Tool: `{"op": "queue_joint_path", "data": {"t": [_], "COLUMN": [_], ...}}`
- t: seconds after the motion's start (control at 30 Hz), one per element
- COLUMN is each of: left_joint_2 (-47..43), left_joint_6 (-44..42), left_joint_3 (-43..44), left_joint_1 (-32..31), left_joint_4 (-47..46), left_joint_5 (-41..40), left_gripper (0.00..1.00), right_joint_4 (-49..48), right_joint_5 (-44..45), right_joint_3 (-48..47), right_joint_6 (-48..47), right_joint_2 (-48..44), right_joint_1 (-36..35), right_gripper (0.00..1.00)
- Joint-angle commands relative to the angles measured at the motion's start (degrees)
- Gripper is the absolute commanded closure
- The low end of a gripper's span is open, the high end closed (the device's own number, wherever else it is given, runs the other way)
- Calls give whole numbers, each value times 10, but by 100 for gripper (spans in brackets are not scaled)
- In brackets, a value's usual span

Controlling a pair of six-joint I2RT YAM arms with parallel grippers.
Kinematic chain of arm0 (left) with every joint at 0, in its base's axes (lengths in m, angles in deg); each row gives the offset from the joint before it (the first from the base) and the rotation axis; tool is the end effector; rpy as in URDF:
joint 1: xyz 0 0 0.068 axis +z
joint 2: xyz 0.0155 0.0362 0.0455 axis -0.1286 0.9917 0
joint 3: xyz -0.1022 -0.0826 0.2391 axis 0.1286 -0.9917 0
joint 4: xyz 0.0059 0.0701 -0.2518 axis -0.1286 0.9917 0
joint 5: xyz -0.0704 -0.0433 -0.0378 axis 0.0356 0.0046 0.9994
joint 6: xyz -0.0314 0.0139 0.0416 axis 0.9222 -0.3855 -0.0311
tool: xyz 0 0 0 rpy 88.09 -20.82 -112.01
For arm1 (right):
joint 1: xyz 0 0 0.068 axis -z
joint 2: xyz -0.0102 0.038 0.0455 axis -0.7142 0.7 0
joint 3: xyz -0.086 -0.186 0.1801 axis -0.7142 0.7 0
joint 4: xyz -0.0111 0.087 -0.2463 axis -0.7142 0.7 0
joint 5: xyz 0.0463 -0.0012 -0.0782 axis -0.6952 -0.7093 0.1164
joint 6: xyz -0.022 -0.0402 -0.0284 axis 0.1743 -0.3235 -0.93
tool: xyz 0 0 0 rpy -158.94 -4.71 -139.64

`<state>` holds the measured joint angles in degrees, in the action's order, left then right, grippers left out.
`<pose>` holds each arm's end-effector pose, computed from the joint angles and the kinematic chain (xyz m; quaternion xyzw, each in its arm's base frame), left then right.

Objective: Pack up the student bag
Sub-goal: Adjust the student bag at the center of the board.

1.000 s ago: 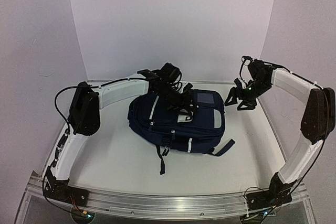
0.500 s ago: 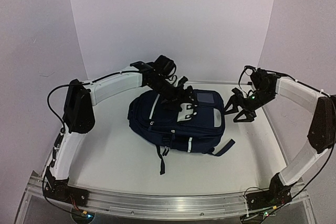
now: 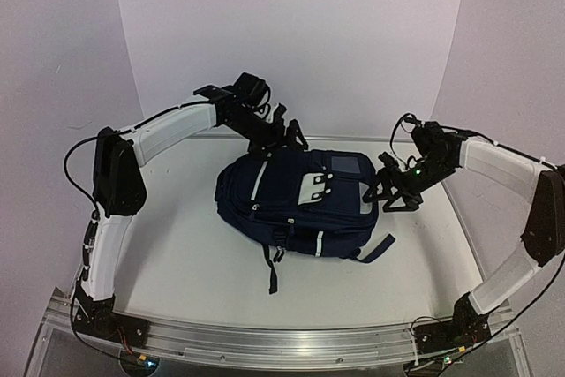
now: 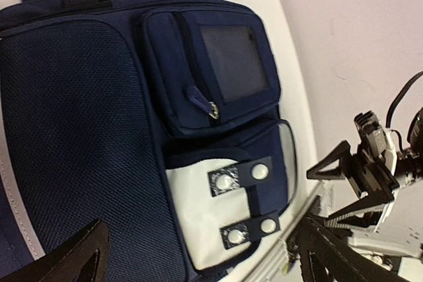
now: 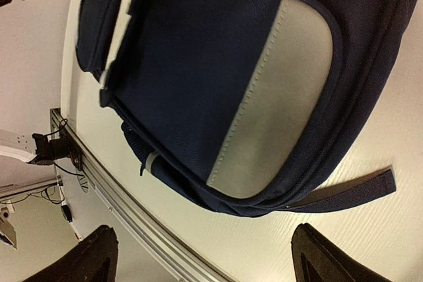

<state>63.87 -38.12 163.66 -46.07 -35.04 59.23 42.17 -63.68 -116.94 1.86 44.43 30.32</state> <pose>0.3813 -0.3275 0.2996 0.1436 0.8944 -0.3955 0.1520 0.2825 0.1023 0.2635 -0.1374 0.9029 0.3903 0.1162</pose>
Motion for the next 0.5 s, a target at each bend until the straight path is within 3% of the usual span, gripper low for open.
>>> {"op": "queue_joint_path", "data": {"t": [0.0, 0.2, 0.37, 0.47], "left_joint_2": [4, 36, 120, 109], "left_joint_6": [9, 8, -20, -35], "left_joint_3": [11, 10, 62, -3], "left_joint_1": [31, 75, 101, 99], "left_joint_4": [-10, -79, -49, -56], "left_joint_5": [-144, -262, -215, -137], "left_gripper": [0, 0, 0, 0], "right_joint_4": [-35, -77, -78, -79], "right_joint_5": [-3, 16, 58, 66], "right_joint_3": [30, 38, 17, -19], "right_joint_6": [16, 37, 34, 24], "right_joint_2": [38, 79, 119, 158], "right_joint_1": [-26, -69, -66, -47], "right_gripper": [10, 10, 11, 13]}}
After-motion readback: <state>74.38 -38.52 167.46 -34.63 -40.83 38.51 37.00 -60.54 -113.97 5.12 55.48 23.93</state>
